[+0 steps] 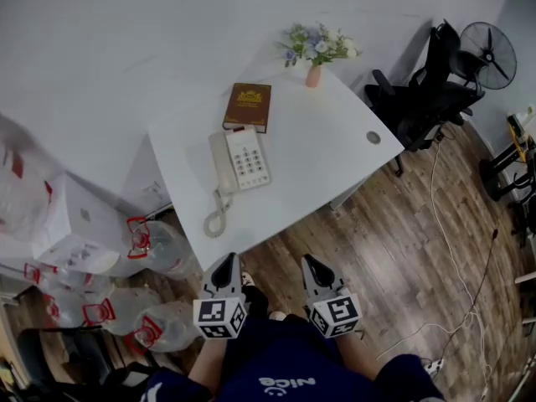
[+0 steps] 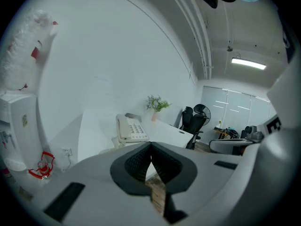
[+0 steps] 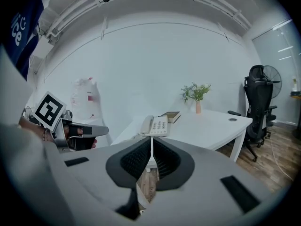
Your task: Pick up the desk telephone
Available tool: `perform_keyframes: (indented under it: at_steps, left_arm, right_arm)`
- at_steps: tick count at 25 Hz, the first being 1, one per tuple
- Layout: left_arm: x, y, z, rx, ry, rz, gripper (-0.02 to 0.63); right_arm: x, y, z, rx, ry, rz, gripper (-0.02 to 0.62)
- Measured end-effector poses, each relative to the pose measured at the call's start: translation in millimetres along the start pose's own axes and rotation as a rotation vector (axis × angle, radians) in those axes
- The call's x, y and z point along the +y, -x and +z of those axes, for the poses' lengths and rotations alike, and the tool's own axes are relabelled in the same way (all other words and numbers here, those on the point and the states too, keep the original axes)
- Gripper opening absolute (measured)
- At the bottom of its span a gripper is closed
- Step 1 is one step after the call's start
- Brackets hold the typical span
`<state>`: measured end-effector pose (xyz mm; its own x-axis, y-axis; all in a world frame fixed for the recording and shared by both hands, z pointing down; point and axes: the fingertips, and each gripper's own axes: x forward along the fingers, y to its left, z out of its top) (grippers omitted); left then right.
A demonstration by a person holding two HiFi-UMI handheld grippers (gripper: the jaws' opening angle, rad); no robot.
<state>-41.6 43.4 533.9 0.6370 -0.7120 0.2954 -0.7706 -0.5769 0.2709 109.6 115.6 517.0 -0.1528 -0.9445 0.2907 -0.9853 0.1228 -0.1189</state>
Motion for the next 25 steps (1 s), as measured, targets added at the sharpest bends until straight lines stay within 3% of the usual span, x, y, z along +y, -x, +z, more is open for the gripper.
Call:
perform_keyframes:
  at_steps: [14,25]
  left_arm:
    - [61,-84,64,-0.032,-0.011,-0.104,0.017]
    - [85,-106,68,0.011,0.046,-0.073,0.017]
  right_arm:
    - [17,-122,40,-0.001,0.018,0.000,0.025]
    - [1,-166,48,0.045,-0.004,0.010,0.025]
